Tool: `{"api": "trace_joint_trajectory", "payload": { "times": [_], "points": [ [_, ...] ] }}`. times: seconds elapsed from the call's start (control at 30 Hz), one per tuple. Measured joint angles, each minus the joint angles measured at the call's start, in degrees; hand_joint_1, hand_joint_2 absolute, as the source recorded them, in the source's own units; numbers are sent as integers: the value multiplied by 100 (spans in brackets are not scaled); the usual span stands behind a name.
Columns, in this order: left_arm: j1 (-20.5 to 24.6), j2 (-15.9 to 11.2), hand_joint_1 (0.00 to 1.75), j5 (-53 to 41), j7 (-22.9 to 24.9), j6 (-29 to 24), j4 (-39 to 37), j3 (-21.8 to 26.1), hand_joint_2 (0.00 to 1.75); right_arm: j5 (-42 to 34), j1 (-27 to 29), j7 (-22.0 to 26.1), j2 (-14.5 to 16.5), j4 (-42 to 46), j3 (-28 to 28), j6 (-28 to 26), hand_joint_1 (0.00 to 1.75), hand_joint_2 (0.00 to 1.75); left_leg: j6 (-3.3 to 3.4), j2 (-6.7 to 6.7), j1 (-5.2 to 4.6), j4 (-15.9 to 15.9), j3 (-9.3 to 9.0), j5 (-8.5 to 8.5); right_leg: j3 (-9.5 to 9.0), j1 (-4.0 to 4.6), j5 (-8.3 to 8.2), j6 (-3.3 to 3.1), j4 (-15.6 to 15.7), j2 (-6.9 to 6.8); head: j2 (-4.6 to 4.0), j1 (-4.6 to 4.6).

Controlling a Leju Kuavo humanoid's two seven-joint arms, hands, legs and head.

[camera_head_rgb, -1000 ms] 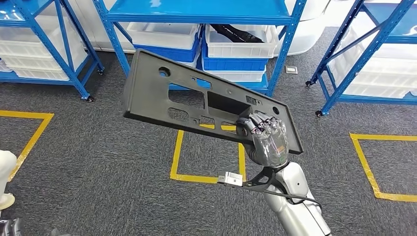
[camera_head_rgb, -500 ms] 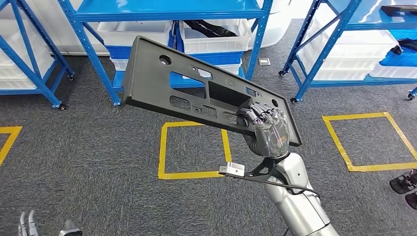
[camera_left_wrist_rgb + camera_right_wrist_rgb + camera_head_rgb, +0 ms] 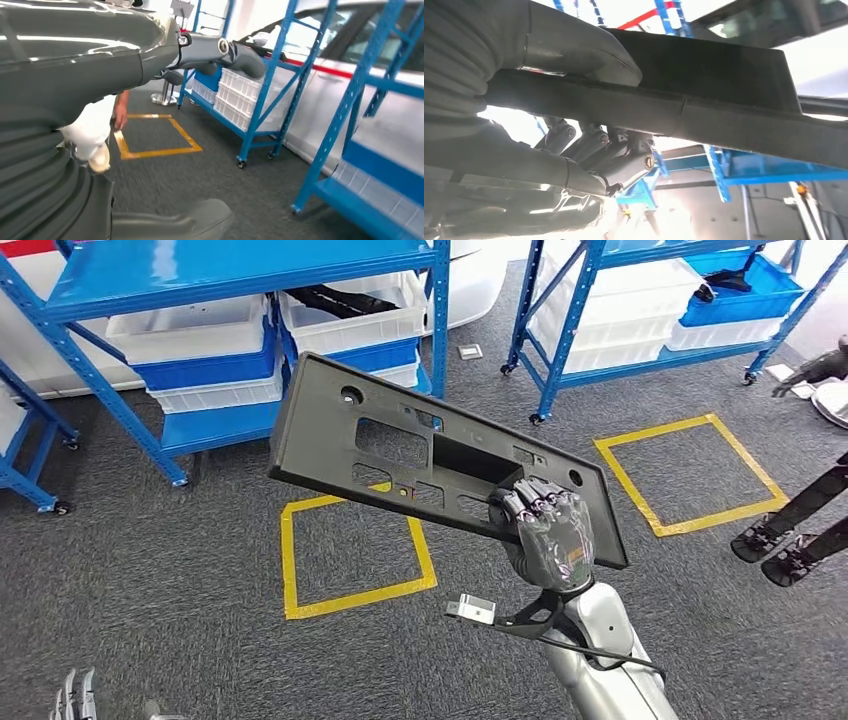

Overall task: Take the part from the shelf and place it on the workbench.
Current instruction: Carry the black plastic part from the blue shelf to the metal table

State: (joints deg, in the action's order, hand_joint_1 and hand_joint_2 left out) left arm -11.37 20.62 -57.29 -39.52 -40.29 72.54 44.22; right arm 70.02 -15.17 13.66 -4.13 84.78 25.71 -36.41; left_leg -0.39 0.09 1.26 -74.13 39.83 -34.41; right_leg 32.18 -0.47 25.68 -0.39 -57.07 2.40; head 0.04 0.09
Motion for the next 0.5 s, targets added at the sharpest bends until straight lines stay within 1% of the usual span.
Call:
{"api": "trace_joint_trajectory", "payload": {
  "times": [0.03,0.07,0.1,0.13,0.17,0.2,0.23,0.27,0.3,0.33,0.37,0.4,0.43,0.47,0.5],
  "points": [
    [25,-1,0,-83,0,1,-34,141,175,34,65,-22,-9,35,-14,0,175,175,19,-18,0,91,-47,112,0,12,-1,0,-6,81,0,2],
    [43,-1,0,-85,0,1,-61,238,175,51,113,-34,-17,71,-26,0,175,175,47,-61,0,389,-195,303,-1,20,-1,0,-17,163,0,1],
    [55,-3,0,-63,0,1,-82,308,175,59,145,-42,-26,114,-38,0,175,175,85,-184,1,792,-396,497,2,22,-1,1,-32,242,0,-1],
    [65,-8,0,-51,0,1,-102,367,175,61,161,-53,-38,161,-52,0,175,175,118,-343,9,1169,-584,633,18,41,0,5,-55,313,0,4],
    [88,-11,0,-70,0,2,-128,426,175,61,174,-70,-56,211,-65,0,175,175,140,-467,8,1419,-706,701,44,41,-3,15,-72,373,0,4],
    [128,-14,0,-123,0,2,-162,506,175,61,191,-92,-82,270,-78,0,175,175,156,-553,2,1545,-761,710,75,36,-12,34,-82,429,0,7],
    [190,-15,0,-200,0,3,-203,614,175,61,216,-115,-115,336,-93,0,175,175,164,-538,-13,1575,-768,706,111,30,-30,67,-80,489,0,7],
    [258,-10,0,-274,0,3,-247,727,175,62,249,-130,-154,402,-105,0,175,175,183,-460,-18,1599,-767,727,149,22,-50,103,-72,538,0,4],
    [323,-8,0,-338,0,3,-288,840,175,62,282,-141,-194,466,-117,-1,175,175,211,-386,-18,1640,-777,758,193,27,-46,130,-100,488,0,3],
    [374,-5,0,-390,0,2,-320,941,175,62,304,-149,-229,518,-126,-1,175,175,240,-297,-10,1681,-787,789,268,37,5,142,-201,363,0,19],
    [404,-2,0,-417,0,2,-351,1022,175,62,315,-151,-257,556,-129,-2,175,175,262,-201,2,1718,-796,814,388,46,115,141,-415,190,0,40],
    [425,-2,0,-437,0,2,-382,1091,175,62,324,-154,-278,583,-132,-2,175,175,273,-107,-1,1730,-797,823,544,33,267,136,-732,5,0,60],
    [441,-1,0,-457,0,2,-414,1151,175,69,332,-159,-295,600,-132,-2,175,175,277,-8,-4,1730,-789,824,726,19,427,144,-1109,-96,0,81],
    [466,1,0,-494,0,2,-454,1216,175,86,349,-169,-307,611,-131,-2,175,175,275,90,-8,1729,-782,823,877,-4,541,168,-1434,-142,0,85],
    [505,2,0,-544,0,3,-496,1289,175,112,367,-187,-317,615,-129,-2,175,175,273,181,-9,1728,-776,822,945,-28,583,208,-1606,-165,0,85]
  ]
}}
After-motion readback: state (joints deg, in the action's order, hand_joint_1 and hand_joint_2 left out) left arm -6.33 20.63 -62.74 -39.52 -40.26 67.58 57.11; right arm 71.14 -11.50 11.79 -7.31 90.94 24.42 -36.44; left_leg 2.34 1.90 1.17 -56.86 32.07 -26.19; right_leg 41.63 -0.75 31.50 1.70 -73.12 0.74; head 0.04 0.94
